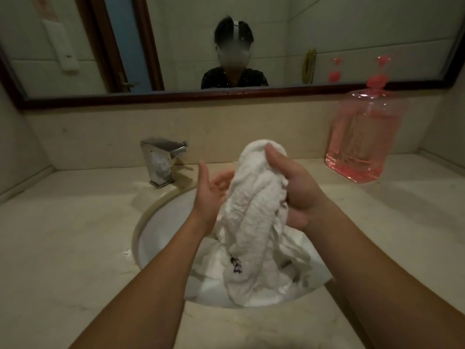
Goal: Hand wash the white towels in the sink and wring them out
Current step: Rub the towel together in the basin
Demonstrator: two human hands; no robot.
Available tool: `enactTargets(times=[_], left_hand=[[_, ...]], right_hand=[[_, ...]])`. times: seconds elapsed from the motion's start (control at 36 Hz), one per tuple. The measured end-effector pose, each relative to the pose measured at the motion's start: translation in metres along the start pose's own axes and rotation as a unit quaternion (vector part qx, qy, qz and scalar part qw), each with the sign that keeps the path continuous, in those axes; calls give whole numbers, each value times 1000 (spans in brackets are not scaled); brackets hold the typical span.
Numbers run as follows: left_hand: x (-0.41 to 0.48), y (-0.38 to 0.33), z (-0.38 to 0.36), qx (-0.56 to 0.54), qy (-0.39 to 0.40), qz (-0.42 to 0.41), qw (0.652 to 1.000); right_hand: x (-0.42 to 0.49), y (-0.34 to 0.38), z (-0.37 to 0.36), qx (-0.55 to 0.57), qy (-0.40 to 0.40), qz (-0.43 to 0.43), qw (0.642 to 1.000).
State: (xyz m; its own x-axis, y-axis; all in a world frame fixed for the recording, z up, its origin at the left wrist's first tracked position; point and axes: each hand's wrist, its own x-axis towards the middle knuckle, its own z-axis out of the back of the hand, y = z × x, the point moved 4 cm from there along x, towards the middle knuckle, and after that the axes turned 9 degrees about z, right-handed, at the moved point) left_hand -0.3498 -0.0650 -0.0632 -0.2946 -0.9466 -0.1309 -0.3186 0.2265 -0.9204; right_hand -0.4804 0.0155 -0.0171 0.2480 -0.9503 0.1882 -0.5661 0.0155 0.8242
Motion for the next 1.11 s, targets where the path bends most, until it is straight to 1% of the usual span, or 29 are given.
enactTargets(times=[0.08,0.14,0.22,0.28,0.31,0.36,0.42,0.5,0.53,0.56,0.58,0.61,0.67,0.72,0.78,0.81,0.83,0.86,0.92,0.97,1.0,1.06,1.11], left_hand=[[-8,11,-17,113,105,28,988],[-8,18,-21,156,143,42,976],[2,26,-15,208,150,34,966],[3,26,-15,229,154,1,961],[1,24,-16,220,146,-7,964],[-2,15,-16,134,114,19,984],[-4,5,-16,37,105,54,992],[-3,-6,-7,-80,110,53,989],[-2,-7,-4,-112,116,55,985],[0,-6,1,-133,119,53,983],[1,-7,3,-145,126,47,980],[2,-8,5,-152,135,37,978],[-4,-11,0,-125,174,6,977],[-8,-7,-10,-39,188,-15,981],[-9,4,-18,78,165,-12,983],[-7,10,-22,120,161,-17,980],[-4,17,-22,139,158,-4,978],[-1,22,-23,138,152,19,979],[-3,21,-27,134,143,37,980],[-6,16,-29,108,148,45,982],[-7,14,-27,74,155,64,983],[-6,8,-19,-15,176,96,980],[-5,2,-13,-84,185,103,974]], right_hand=[[5,10,-1,69,-3,55,996],[4,19,5,101,-16,95,990],[2,30,20,135,-40,132,981],[1,31,37,118,-83,125,982],[-1,32,45,91,-106,118,983],[-8,32,60,30,-129,86,987],[-20,27,68,-32,-101,23,994],[-28,14,73,-158,-44,-68,984],[-26,10,69,-194,-20,-83,977],[-22,9,67,-216,-19,-79,973],[-17,9,65,-223,-38,-56,973],[-11,10,67,-213,-61,-24,975],[-1,10,65,-133,-103,36,985],[5,11,55,-13,-100,70,992],[8,12,43,55,-87,86,991],[9,14,40,64,-85,94,990],[10,15,40,67,-84,103,989],[9,16,39,61,-86,108,989],[6,20,44,51,-89,112,988],[-1,25,57,15,-116,115,987],[-5,29,66,-29,-142,116,983],[-11,34,84,-153,-188,121,963],[-12,33,94,-267,-214,110,933]])
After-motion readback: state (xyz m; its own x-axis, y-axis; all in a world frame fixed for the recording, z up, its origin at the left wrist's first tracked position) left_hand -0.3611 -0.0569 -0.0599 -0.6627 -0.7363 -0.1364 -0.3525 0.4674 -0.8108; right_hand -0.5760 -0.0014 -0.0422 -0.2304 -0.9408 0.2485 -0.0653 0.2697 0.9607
